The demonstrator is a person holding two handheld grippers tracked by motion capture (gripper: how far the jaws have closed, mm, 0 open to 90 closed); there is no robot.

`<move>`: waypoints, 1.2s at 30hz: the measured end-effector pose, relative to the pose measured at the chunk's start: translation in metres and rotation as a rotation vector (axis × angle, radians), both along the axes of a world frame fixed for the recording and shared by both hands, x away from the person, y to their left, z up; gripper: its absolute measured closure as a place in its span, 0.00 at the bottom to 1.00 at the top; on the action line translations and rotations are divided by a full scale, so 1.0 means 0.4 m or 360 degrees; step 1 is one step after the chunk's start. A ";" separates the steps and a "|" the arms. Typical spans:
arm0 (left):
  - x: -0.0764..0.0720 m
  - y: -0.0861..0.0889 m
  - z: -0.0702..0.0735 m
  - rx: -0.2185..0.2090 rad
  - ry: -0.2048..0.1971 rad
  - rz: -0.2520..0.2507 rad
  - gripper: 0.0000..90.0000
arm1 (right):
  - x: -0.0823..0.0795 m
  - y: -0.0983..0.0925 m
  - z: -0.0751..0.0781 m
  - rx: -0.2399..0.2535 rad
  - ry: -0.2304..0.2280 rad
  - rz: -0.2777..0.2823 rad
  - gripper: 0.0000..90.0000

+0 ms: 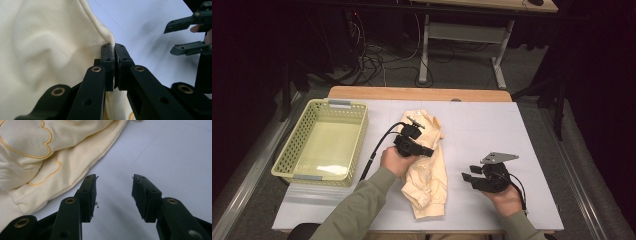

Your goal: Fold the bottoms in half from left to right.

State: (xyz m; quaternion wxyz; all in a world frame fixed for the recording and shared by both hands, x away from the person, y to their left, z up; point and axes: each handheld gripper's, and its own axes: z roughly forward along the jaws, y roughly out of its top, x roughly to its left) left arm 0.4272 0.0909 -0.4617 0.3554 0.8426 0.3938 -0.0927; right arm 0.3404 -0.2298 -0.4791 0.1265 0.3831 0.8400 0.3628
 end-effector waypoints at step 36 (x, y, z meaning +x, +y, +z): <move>0.009 -0.095 0.014 0.0095 -0.0112 -0.0127 0.96 | 0.003 -0.008 -0.003 0.0001 -0.0004 -0.0019 0.61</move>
